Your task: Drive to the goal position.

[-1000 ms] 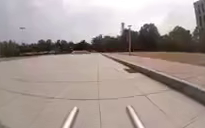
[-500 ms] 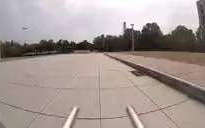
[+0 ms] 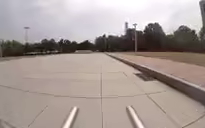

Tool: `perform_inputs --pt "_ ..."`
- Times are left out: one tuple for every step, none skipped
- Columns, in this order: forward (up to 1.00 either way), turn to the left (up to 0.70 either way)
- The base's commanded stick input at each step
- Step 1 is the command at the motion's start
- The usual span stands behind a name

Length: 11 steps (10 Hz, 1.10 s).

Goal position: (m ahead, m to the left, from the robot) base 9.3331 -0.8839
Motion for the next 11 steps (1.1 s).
perform_inputs --pt "0.70 0.00" --pt "0.70 -0.24" --pt "0.70 -0.35" --pt "0.70 -0.35" --pt "0.70 -0.22" --pt "0.70 -0.09" --pt "0.70 0.00" --pt "0.70 0.00" --pt "0.70 0.00" --pt "0.70 0.00" --pt "0.70 0.00"
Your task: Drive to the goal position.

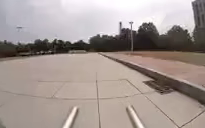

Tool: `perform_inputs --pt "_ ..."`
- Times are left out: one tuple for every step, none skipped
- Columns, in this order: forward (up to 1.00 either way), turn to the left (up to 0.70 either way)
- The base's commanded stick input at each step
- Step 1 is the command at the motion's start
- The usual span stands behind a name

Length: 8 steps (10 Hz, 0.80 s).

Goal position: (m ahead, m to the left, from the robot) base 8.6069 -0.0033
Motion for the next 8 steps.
perform_inputs --pt "0.70 0.00" --pt "0.70 0.00" --pt "0.70 0.00" --pt "0.70 0.00" --pt "0.70 0.00" --pt "0.70 0.00" --pt "0.70 0.00" --pt "0.70 0.00"
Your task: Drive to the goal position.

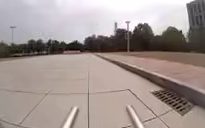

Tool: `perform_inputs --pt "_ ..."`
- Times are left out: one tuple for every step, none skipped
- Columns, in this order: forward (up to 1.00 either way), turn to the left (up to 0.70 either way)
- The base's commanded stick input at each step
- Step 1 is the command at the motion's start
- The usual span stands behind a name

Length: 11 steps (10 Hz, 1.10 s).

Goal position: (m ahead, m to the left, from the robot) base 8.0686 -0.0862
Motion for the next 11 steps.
perform_inputs --pt "0.70 0.00" --pt "0.70 0.00" --pt "0.70 0.00" --pt "0.70 0.00" --pt "0.70 0.00" --pt "0.70 0.00" --pt "0.70 0.00" --pt "0.70 0.00" --pt "0.70 0.00" --pt "0.70 0.00" --pt "0.70 0.00"
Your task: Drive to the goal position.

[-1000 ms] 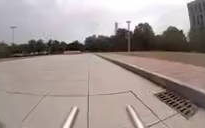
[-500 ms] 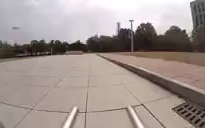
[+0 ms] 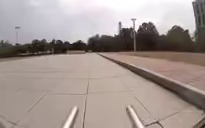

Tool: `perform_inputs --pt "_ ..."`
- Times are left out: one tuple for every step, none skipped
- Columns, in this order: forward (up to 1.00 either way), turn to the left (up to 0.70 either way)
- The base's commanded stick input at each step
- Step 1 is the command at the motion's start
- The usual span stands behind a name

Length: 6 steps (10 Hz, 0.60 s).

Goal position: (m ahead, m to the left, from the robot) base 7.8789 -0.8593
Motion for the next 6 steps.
perform_inputs --pt "0.70 0.00" --pt "0.70 0.00" --pt "0.70 0.00" --pt "0.70 0.00" --pt "0.70 0.00" --pt "0.70 0.00"
